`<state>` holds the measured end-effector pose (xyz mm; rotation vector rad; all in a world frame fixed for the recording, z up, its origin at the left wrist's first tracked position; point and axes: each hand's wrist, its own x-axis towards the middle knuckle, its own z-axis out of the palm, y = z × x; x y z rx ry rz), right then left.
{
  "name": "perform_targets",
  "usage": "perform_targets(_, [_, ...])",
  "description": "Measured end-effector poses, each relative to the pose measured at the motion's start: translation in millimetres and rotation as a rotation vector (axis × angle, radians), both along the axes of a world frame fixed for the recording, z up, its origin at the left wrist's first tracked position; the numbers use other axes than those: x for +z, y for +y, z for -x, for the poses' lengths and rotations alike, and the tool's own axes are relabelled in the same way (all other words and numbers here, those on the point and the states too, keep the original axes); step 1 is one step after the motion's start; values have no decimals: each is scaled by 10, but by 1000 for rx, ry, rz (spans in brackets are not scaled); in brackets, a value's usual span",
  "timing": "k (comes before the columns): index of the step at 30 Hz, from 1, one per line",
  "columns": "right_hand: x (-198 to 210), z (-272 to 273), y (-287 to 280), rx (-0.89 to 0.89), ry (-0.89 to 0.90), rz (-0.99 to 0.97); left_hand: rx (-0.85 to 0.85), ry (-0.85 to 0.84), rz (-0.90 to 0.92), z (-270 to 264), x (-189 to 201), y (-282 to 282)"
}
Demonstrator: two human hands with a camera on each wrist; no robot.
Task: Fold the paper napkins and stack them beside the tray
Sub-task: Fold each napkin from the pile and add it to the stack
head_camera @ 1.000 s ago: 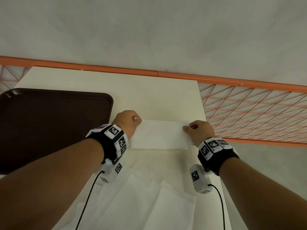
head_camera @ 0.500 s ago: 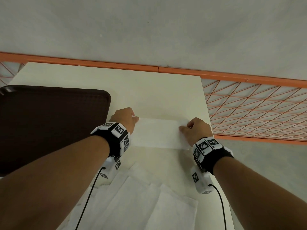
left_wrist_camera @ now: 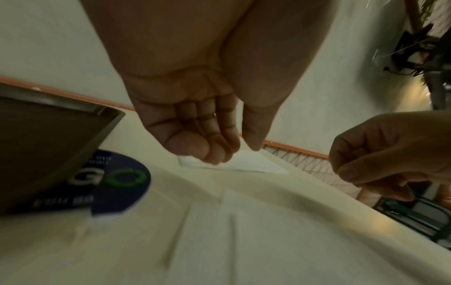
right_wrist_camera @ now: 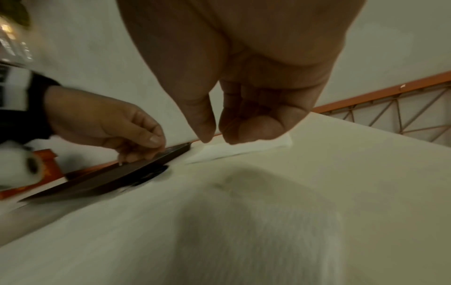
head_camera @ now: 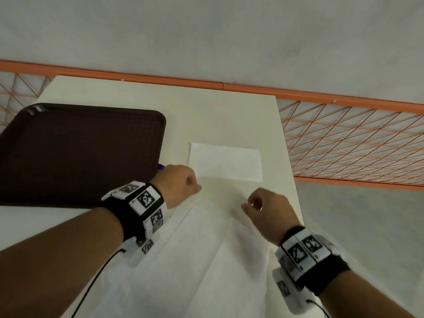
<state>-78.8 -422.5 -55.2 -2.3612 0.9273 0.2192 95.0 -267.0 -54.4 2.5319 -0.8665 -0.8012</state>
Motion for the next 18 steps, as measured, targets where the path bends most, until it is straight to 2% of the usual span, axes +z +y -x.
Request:
perform_targets(3, [-23, 398, 437, 76, 78, -37, -113, 55, -47, 308, -76, 166])
perform_targets(7, [-93, 780, 901, 218, 196, -62, -465, 28, -106, 612, -149, 94])
perform_targets(10, [-142, 894, 1036, 231, 207, -52, -637, -29, -136, 758, -170, -85])
perform_targets(13, [-174, 936, 1101, 218, 191, -24, -700, -72, -246, 824, -199, -191])
perform_targets(18, [-202, 946, 1152, 223, 194, 15, -718, -97, -326, 859, -153, -293])
